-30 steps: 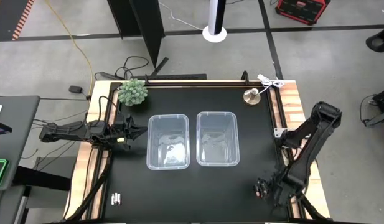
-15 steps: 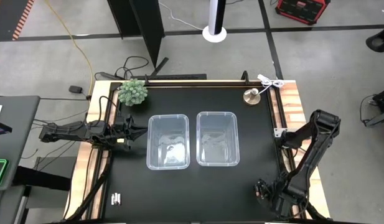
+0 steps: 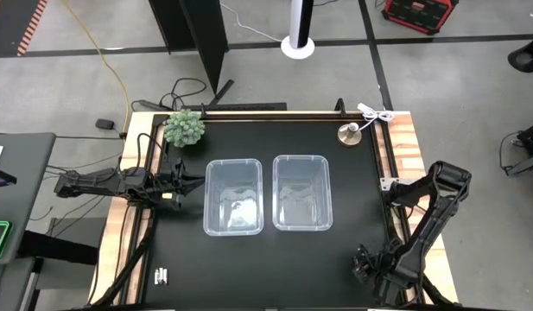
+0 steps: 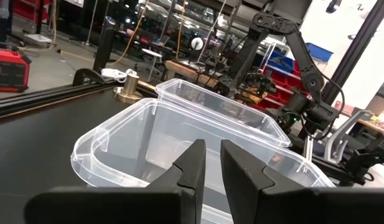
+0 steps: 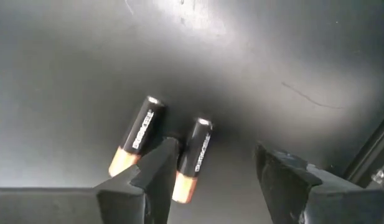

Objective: Sort batteries
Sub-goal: Put the right brown battery into the right transparent bin

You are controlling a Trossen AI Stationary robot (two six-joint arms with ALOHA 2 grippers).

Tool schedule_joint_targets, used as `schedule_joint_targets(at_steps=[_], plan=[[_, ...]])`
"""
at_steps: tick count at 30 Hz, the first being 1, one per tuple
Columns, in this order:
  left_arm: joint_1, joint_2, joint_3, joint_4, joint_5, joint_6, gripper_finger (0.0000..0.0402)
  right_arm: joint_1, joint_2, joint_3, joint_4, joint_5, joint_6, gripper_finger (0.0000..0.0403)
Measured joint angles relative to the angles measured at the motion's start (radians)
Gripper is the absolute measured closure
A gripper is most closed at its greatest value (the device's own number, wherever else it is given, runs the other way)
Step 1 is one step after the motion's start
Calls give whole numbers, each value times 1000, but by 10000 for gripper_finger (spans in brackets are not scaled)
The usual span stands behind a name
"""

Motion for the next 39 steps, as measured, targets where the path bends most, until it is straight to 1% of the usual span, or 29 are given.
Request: schedule_joint_targets(at_steps=[11, 13, 20, 27, 39], plan=[[0, 0, 0, 0, 0, -8, 354, -6, 14, -1, 6, 0, -1, 185], [0, 0, 0, 0, 0, -8, 354, -12, 22, 2, 26, 5, 25, 190], [0, 0, 0, 0, 0, -8, 354, -24, 60, 1, 57, -23, 13, 212], [0, 0, 0, 0, -3, -4, 354, -24, 85, 1, 58, -23, 6, 238], [0, 0, 0, 0, -3, -6, 354, -24, 87, -1, 53, -24, 1, 302]])
